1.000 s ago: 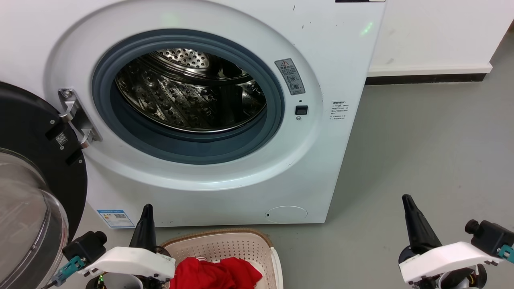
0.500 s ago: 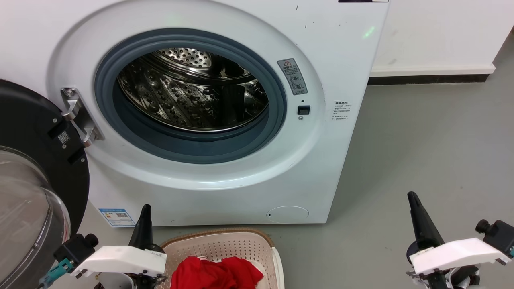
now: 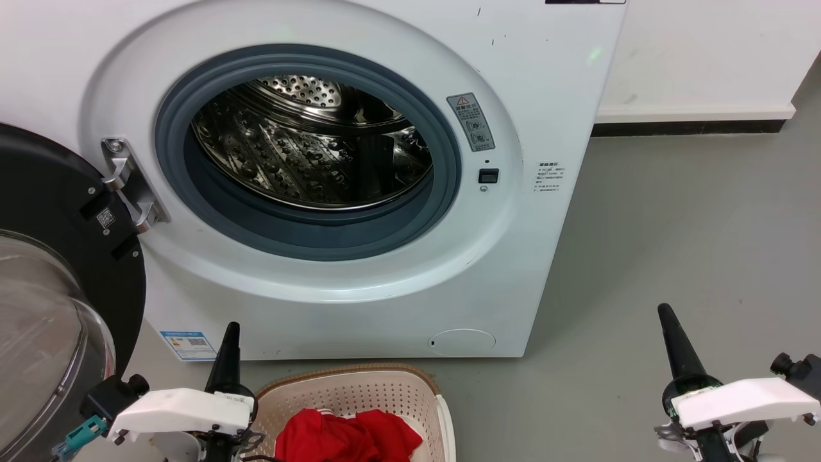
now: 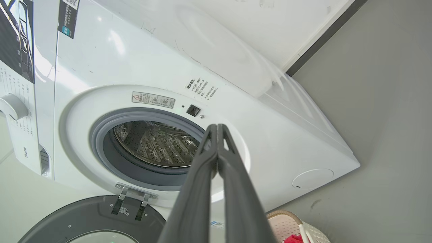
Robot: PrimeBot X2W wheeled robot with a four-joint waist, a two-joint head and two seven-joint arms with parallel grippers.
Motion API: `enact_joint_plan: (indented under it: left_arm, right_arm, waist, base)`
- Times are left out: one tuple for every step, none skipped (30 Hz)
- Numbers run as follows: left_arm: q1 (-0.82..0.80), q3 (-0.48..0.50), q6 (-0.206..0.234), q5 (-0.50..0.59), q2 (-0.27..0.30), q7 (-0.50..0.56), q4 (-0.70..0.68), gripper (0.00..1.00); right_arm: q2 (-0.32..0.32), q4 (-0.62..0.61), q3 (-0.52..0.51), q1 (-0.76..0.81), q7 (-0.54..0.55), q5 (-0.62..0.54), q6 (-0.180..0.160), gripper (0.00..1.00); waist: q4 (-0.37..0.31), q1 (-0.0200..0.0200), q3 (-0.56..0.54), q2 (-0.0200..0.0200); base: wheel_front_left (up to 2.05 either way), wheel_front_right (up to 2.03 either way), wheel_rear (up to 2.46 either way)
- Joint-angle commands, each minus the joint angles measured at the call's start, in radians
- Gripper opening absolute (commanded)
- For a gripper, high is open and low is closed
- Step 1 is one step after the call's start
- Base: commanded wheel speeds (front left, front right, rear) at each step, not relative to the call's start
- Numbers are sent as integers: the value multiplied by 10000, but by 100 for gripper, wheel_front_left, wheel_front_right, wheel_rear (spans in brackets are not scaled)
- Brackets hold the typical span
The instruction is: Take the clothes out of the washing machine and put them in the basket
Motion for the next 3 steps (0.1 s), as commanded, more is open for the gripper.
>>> enact_joint_plan:
  left_arm:
    - [-240, 63, -60, -236, 9, 52, -58, 0]
    - [-247, 75, -74, -349, 9, 87, -54, 0]
    - [-254, 86, -80, -455, 8, 105, -49, 0]
  right_arm:
    - [-65, -52, -47, -274, 46, 252, -1, 0]
    - [-65, -39, -59, -282, 63, 372, -1, 0]
    - [-65, -28, -72, -289, 88, 493, -1, 0]
  waist:
    - [4, 0, 0, 0]
    - [9, 0, 1, 0]
    - [14, 0, 1, 0]
  base:
    - [0, 0, 0]
    - [0, 0, 0]
    - [0, 0, 0]
